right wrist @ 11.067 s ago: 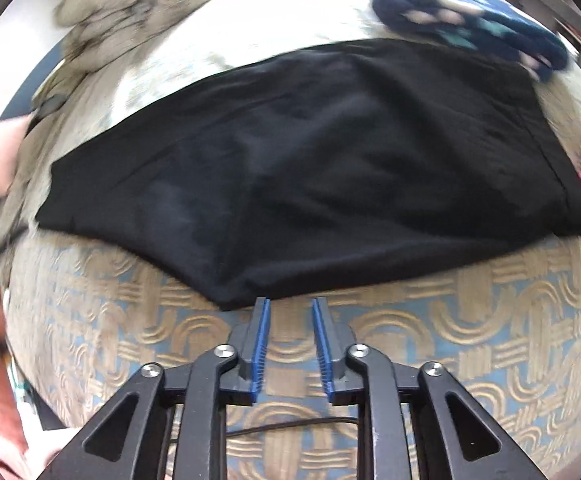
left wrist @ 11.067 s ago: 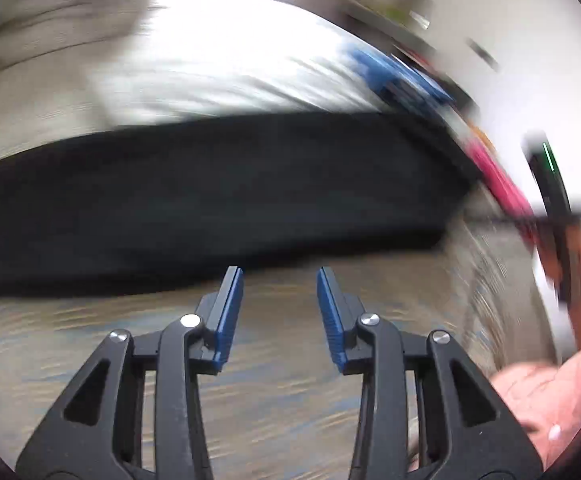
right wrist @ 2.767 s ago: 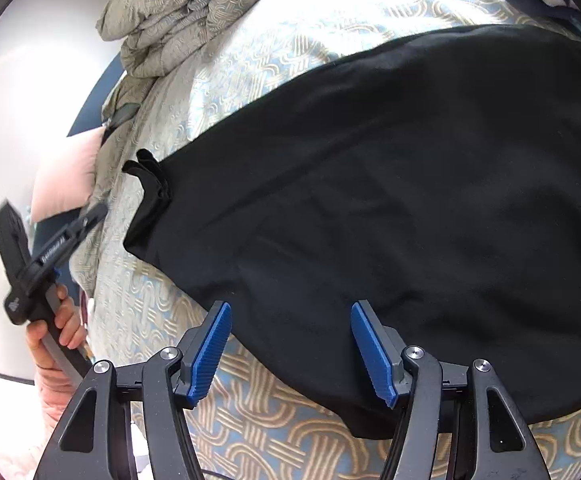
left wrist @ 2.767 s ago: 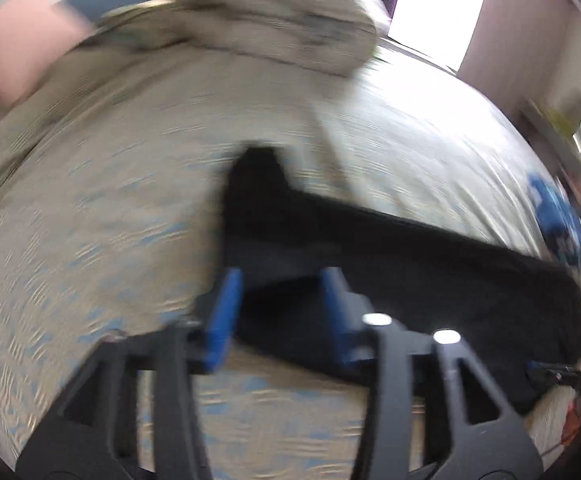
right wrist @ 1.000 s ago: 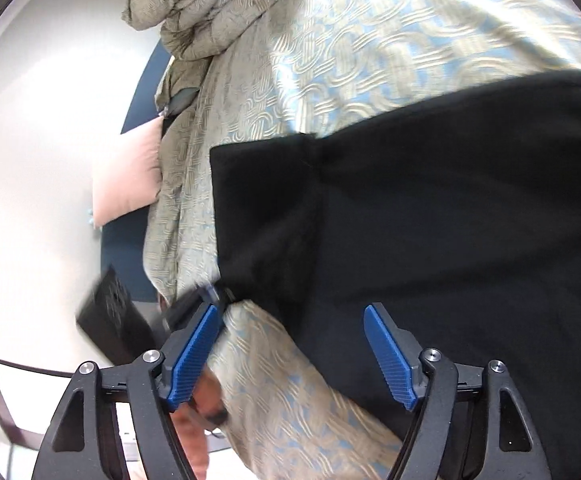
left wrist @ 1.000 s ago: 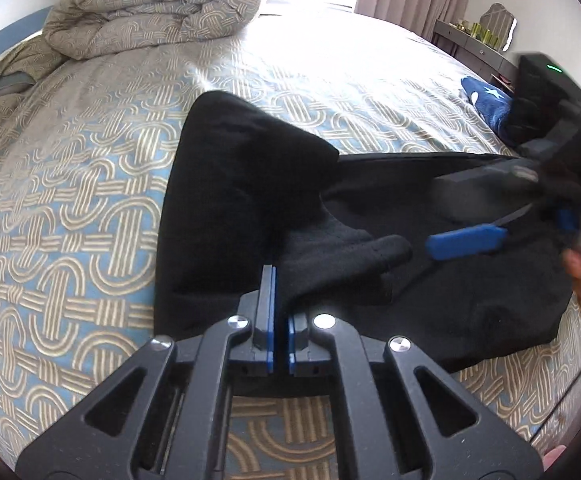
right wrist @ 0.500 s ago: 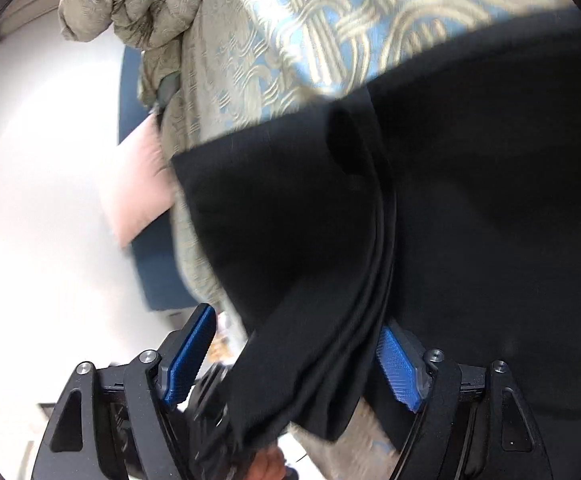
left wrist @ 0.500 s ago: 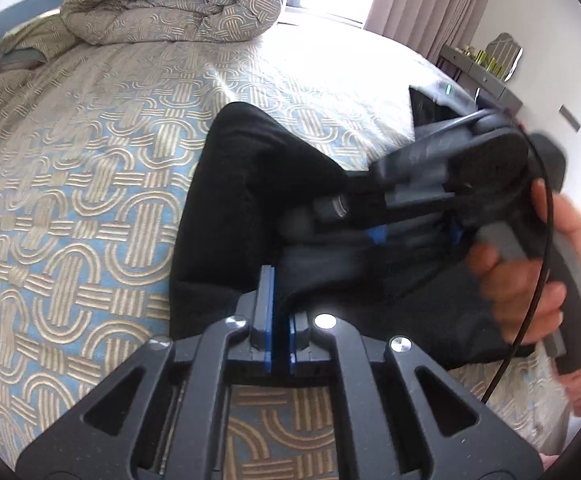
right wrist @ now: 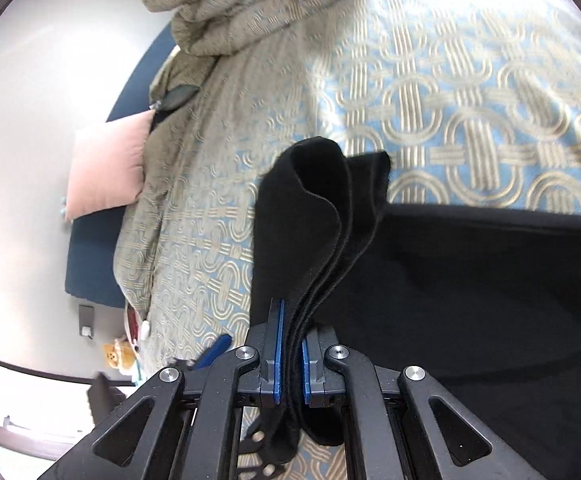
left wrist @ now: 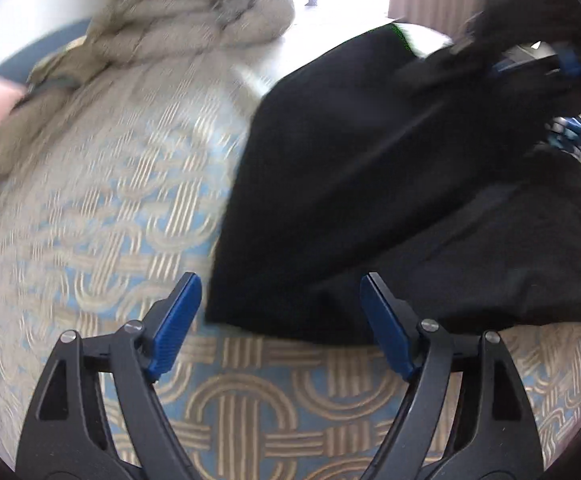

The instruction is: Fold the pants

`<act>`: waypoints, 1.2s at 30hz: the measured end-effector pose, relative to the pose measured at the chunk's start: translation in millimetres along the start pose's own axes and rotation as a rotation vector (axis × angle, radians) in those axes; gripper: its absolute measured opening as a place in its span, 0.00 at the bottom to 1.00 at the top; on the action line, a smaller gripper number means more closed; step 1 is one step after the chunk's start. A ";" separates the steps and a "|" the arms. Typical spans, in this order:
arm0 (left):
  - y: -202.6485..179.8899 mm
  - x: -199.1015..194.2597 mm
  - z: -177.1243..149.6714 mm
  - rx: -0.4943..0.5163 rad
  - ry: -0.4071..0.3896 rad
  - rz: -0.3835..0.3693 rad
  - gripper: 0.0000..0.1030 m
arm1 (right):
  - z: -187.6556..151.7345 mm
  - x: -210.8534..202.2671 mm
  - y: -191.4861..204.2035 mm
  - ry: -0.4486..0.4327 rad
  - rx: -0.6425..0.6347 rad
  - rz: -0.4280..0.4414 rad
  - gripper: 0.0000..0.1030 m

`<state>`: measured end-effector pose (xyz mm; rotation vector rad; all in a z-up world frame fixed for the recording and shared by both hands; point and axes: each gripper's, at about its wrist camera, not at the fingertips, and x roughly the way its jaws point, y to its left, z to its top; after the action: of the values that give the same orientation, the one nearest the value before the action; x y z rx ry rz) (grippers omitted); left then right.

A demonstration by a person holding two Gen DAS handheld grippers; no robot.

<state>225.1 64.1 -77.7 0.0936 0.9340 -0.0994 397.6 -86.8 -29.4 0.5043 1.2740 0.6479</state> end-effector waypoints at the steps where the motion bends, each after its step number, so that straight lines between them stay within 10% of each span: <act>1: 4.7 3.7 -1.2 -0.027 0.012 -0.002 0.79 | -2.3 -3.6 0.4 -0.004 -0.005 0.003 0.06; 7: 23.7 14.5 -1.8 -0.186 0.044 -0.075 0.79 | -18.0 -32.8 16.8 -0.052 -0.053 0.022 0.06; 16: -1.4 22.9 -5.4 -0.143 0.092 -0.119 0.79 | -32.0 -106.8 9.9 -0.195 -0.136 -0.065 0.05; 36: -32.3 27.6 -10.9 -0.038 0.108 -0.024 0.79 | -96.3 -121.3 -162.8 -0.143 0.181 -0.226 0.07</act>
<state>228.6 32.2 -107.6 0.0533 1.0443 -0.0995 311.0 -289.0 -75.2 0.5361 1.2378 0.3030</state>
